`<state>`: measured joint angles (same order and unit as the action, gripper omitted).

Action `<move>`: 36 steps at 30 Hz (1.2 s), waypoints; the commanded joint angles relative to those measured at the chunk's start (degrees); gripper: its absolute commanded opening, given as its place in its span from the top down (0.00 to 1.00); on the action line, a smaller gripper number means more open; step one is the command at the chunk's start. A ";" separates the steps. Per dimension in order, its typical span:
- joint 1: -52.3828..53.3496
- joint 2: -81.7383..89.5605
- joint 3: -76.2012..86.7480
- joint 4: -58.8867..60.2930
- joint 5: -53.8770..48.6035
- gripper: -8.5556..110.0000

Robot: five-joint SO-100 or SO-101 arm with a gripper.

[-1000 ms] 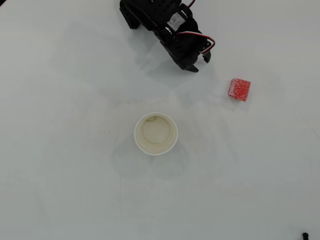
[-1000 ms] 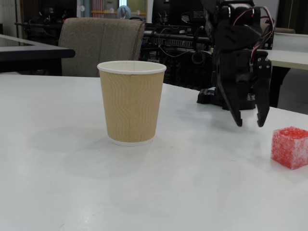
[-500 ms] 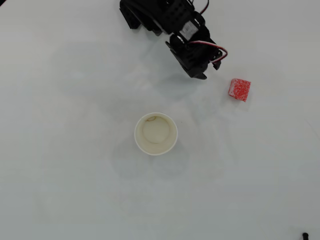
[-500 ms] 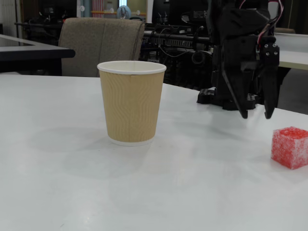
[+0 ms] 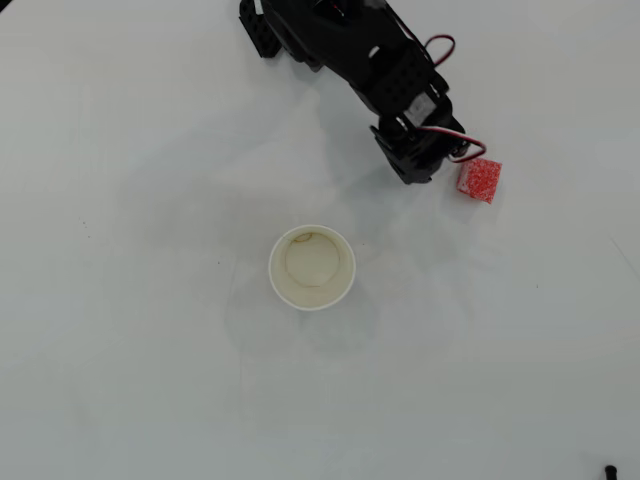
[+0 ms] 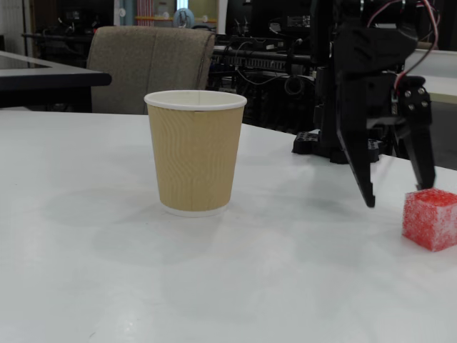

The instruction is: Grasp a red cube and put it in the cup.

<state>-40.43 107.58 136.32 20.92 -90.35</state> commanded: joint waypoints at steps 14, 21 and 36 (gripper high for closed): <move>2.29 -3.96 -7.82 -1.67 -0.09 0.68; 4.83 -5.19 -7.56 -4.13 -0.26 0.68; 10.55 -8.26 -9.23 -4.57 -2.20 0.68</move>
<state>-29.97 98.61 131.13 17.23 -92.11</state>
